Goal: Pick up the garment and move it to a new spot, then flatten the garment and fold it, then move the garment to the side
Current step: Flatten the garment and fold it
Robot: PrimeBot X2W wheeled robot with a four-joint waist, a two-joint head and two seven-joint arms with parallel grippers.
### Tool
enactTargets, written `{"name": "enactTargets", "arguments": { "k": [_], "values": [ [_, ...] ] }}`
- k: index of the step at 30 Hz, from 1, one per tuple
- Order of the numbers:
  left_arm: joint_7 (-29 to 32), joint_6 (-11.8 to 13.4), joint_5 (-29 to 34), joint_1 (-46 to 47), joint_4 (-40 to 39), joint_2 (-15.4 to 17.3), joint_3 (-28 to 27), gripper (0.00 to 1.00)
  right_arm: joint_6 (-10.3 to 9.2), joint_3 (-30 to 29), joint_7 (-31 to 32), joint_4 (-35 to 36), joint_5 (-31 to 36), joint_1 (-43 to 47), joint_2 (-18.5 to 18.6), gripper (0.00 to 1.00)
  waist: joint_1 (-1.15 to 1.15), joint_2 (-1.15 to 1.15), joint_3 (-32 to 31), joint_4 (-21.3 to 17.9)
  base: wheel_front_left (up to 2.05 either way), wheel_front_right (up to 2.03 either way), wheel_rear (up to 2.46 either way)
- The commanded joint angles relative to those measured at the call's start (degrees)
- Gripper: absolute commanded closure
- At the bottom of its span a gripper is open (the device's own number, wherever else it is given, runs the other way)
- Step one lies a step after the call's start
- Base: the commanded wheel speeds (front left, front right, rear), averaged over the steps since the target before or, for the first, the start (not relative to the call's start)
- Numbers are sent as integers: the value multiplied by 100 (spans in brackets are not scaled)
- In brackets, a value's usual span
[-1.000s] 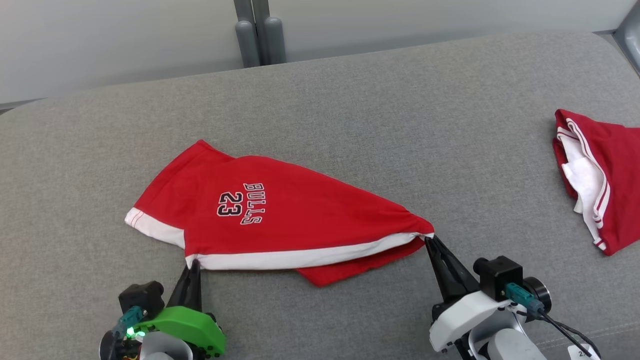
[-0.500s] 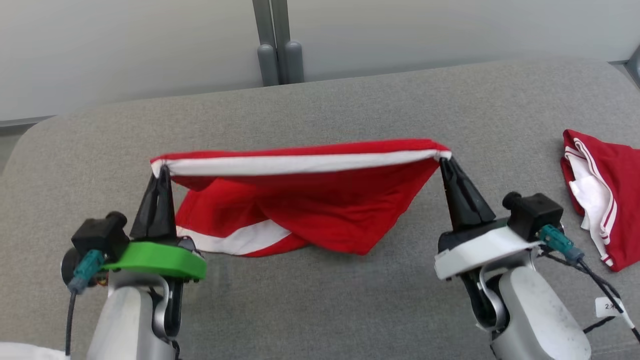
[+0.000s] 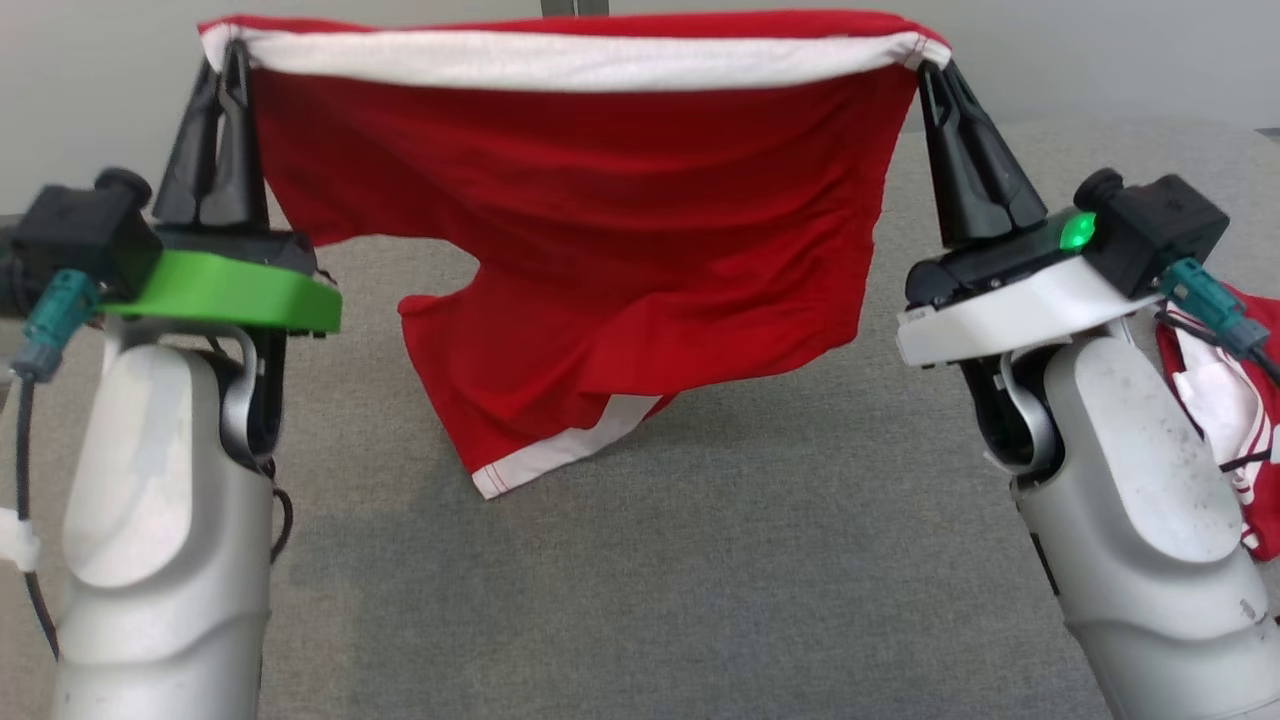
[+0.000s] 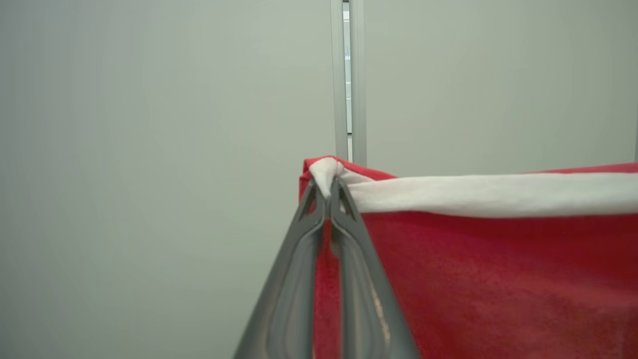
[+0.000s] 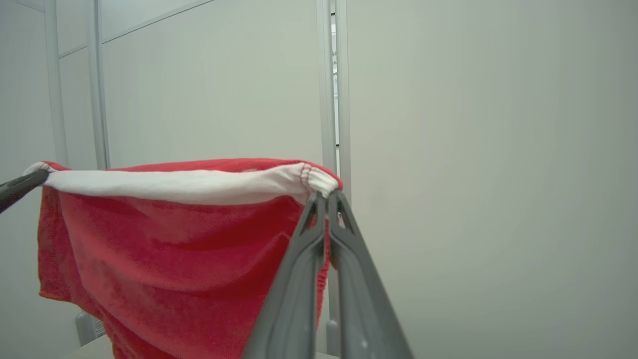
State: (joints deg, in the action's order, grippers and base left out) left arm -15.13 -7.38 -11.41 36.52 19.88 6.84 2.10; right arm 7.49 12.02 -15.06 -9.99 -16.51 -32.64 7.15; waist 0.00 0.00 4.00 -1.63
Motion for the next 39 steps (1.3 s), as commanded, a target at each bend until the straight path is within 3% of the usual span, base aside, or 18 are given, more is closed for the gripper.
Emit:
{"name": "enactTargets", "arguments": {
  "k": [1, 10, 20, 27, 34, 39],
  "values": [
    [5, -6, 26, 238, 35, 92, -6, 100, -1, 11, -12, -67, -2, -175, 58, 100, 0, 0, 123, 64, 0, 0, 0],
    [5, -12, 113, 1376, 463, 197, 130, 100, -1, -170, -12, -570, -38, -1358, 215, 100, 0, 0, 939, 230, 0, 0, 0],
    [4, 110, 366, 3065, 919, 108, 188, 100, -2, -293, -12, -1455, 523, -3188, 539, 100, 0, 0, 2227, 495, 0, 0, 0],
    [5, 192, 453, 3701, 784, 37, 13, 100, -6, -505, -11, -1909, 900, -4065, 633, 100, 0, 0, 2638, 644, 0, 0, 0],
    [4, 138, 371, 2896, 495, -118, -138, 100, -7, -686, -11, -1805, 788, -3360, 636, 100, 0, 0, 2630, 703, 0, 0, 0],
    [4, 111, 291, 1691, 495, -246, -246, 100, -12, -620, -11, -1543, 433, -2215, 648, 100, 0, 0, 2413, 731, 0, 0, 0]
  ]
}}
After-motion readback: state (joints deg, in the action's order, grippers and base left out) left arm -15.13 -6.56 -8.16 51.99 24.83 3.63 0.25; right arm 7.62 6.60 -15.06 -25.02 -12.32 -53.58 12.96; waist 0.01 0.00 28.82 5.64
